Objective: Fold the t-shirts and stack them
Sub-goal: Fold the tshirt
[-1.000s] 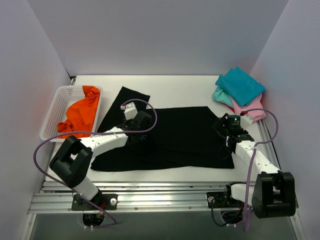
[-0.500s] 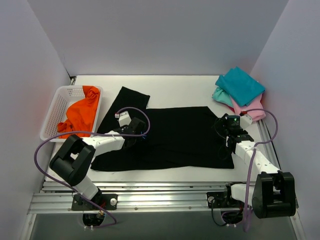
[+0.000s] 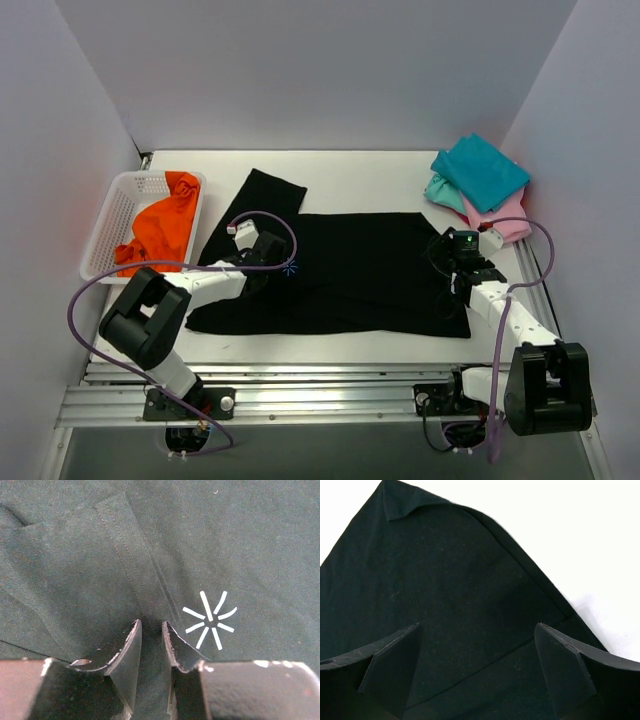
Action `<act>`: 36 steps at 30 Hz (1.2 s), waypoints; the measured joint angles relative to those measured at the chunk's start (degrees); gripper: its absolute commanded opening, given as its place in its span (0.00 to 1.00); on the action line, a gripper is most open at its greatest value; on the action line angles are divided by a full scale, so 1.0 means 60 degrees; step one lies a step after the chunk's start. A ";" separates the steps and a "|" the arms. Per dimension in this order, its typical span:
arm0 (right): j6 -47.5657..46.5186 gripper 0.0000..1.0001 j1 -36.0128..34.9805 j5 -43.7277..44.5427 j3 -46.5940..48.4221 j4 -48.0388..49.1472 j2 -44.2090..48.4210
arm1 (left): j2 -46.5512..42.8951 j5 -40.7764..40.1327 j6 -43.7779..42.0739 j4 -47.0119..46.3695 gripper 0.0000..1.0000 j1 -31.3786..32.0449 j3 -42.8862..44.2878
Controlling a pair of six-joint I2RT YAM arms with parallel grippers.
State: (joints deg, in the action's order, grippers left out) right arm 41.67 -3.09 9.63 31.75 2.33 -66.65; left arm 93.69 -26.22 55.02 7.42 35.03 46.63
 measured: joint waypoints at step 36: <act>0.0000 0.89 0.0000 0.0015 0.0000 0.0015 -0.0222 | -0.1541 0.0040 -0.0772 0.1632 0.02 0.0208 0.0561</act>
State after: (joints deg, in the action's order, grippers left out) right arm 41.67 -3.09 9.72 31.75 2.42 -67.99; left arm 84.44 -25.98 50.39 17.21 36.27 50.00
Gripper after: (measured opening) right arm 0.888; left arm 0.034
